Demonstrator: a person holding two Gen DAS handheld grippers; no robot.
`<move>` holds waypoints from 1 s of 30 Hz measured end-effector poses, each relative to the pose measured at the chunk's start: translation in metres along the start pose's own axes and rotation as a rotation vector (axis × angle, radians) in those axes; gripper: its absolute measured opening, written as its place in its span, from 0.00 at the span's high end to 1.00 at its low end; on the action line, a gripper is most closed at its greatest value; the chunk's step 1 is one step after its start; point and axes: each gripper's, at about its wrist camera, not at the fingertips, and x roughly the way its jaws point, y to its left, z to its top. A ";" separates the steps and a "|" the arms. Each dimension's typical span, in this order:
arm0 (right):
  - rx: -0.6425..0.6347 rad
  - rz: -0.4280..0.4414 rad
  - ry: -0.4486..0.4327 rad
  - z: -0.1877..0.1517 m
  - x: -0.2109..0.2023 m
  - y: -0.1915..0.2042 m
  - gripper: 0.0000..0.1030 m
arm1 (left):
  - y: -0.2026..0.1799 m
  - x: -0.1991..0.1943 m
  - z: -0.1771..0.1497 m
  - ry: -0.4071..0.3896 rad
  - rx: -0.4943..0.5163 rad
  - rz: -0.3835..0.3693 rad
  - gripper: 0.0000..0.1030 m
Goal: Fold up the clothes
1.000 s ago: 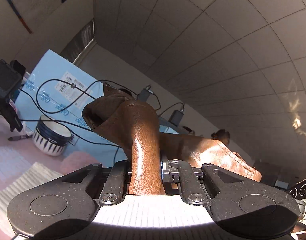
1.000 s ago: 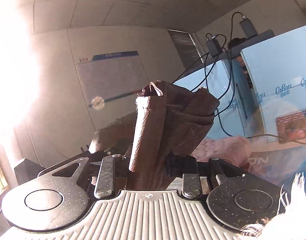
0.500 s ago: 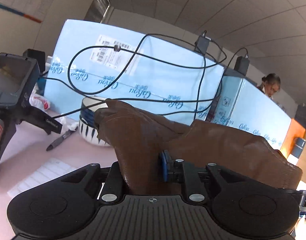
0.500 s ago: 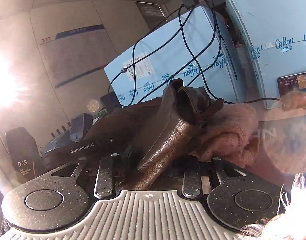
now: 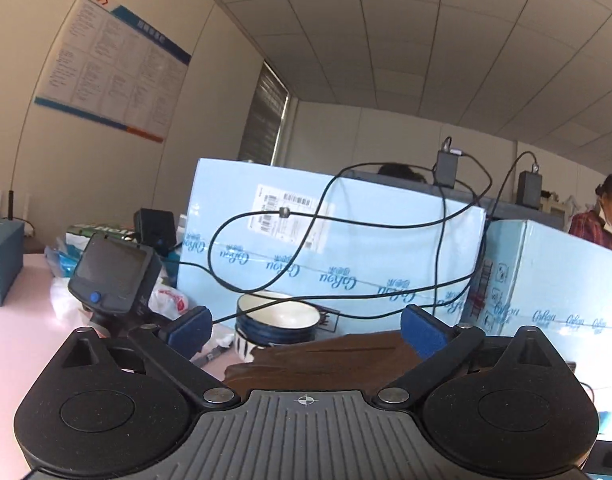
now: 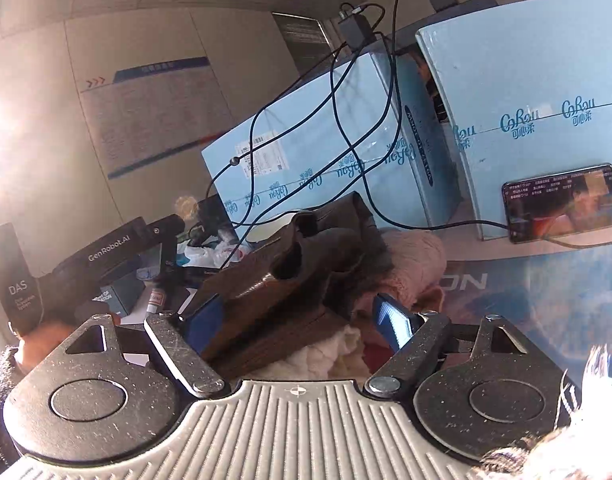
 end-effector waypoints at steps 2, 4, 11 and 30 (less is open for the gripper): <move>0.004 -0.022 -0.020 0.002 -0.011 -0.008 0.19 | -0.014 -0.009 0.001 -0.019 -0.007 -0.033 0.00; 0.010 -0.044 -0.039 0.003 -0.022 -0.017 0.18 | -0.032 -0.017 0.001 -0.030 0.003 -0.077 0.00; -0.019 -0.086 -0.079 0.008 -0.051 -0.042 0.08 | -0.080 -0.042 -0.021 -0.066 -0.071 -0.070 0.00; -0.318 0.150 -0.214 0.008 -0.005 -0.047 0.02 | -0.121 -0.087 -0.077 -0.241 0.089 0.527 0.00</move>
